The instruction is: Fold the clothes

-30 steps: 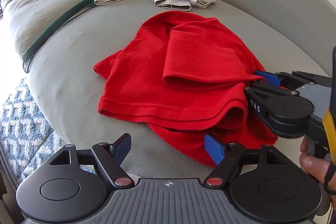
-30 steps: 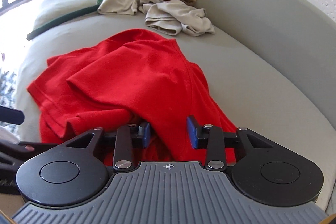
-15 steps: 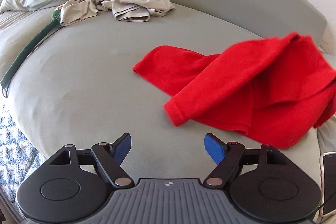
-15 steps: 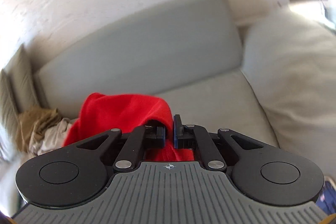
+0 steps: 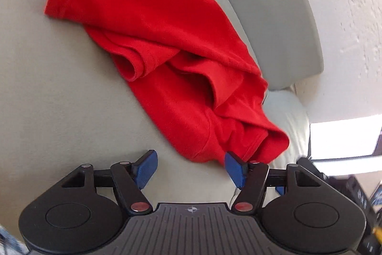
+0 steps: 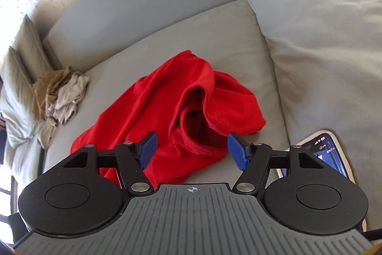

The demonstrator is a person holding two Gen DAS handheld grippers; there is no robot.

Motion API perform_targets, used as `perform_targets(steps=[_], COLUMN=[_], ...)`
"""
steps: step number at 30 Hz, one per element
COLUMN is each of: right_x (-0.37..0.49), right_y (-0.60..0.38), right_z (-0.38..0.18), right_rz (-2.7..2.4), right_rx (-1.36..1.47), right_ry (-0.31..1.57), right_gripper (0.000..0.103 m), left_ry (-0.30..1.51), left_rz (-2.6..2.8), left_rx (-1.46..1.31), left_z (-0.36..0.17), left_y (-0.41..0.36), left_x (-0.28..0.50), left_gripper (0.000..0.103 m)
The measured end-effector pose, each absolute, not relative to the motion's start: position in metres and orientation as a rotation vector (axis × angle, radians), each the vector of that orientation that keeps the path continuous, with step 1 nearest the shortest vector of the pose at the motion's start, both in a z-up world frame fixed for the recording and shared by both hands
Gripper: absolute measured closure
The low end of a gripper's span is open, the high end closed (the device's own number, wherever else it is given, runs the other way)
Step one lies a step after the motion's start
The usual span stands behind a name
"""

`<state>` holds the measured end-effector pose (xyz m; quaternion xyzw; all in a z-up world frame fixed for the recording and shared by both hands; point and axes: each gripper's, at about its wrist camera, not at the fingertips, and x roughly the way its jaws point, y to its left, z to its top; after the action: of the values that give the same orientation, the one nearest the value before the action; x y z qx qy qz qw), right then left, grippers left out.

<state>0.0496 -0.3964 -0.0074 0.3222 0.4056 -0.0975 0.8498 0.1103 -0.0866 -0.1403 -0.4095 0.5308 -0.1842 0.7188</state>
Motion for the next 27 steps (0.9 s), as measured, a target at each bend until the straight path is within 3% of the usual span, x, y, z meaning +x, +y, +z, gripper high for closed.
perform_targets(steps=[2,8,10,23,24,25,26,27], right_x=[0.036,0.001,-0.013,-0.062,-0.064,-0.066,-0.068,-0.07], right_y=[-0.4,-0.416,-0.422,-0.442,-0.44,-0.439,-0.438,-0.438], right_z=[-0.004,-0.001,-0.001,0.004,0.006,0.008,0.01,0.012], right_rz=[-0.173,-0.156,-0.173,-0.232,-0.234,-0.238,-0.241,-0.244], right_rx=[0.715,0.784,0.798,0.838,0.832,0.824,0.817,0.814], right_ry=[0.818,0.731,0.713,0.65,0.646,0.641,0.637,0.633], right_gripper=[0.036,0.036,0.036,0.036,0.036,0.036,0.036,0.036], left_ry=[1.167,1.135,1.128,1.094,1.102,1.121,1.139,1.141], left_rz=[-0.367,-0.329,-0.305,-0.204,-0.205,-0.199,-0.194,-0.197], left_rx=[-0.931,-0.909,-0.927,-1.009,-0.999,-0.977,-0.955,-0.946], left_z=[-0.146,-0.149,-0.15,-0.153,-0.152,-0.15,-0.147,-0.143], left_y=[-0.093,-0.107,-0.104,-0.101,-0.1,-0.098,-0.096,-0.091], left_x=[0.118,0.13,0.13,0.143,0.145,0.145,0.145,0.143], left_gripper=[0.047,0.046,0.06,0.061,0.066,0.09,0.101,0.101])
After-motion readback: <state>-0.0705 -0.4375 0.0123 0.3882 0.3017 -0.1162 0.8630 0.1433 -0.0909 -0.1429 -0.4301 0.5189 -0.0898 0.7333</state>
